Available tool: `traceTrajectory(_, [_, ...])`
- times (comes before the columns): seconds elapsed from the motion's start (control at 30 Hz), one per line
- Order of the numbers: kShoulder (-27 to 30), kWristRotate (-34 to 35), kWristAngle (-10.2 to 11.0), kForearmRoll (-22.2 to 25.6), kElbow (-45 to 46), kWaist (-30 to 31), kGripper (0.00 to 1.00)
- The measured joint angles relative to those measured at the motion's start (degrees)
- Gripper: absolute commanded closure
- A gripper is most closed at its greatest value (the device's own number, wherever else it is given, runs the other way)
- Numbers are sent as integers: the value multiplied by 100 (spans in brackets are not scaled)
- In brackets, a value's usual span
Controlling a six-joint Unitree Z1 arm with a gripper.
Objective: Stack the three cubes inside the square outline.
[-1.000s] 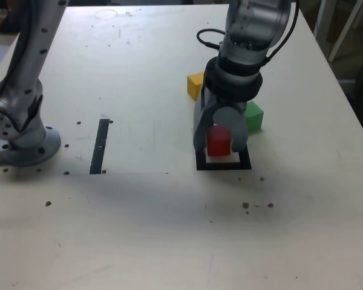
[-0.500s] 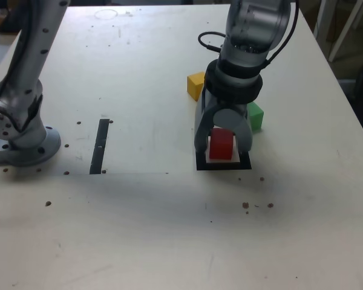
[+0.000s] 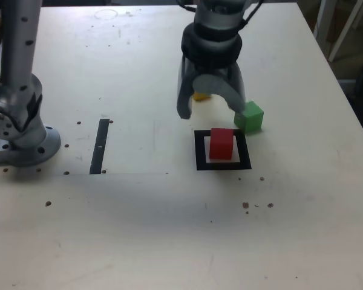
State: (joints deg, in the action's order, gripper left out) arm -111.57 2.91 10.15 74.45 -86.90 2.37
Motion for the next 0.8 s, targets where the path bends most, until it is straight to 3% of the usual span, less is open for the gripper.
traceTrajectory(0.27, [195,-371,90,82,86,-990,0])
traceTrajectory(0.8, [-651,-1005,-184,-237,-84,-2339,1])
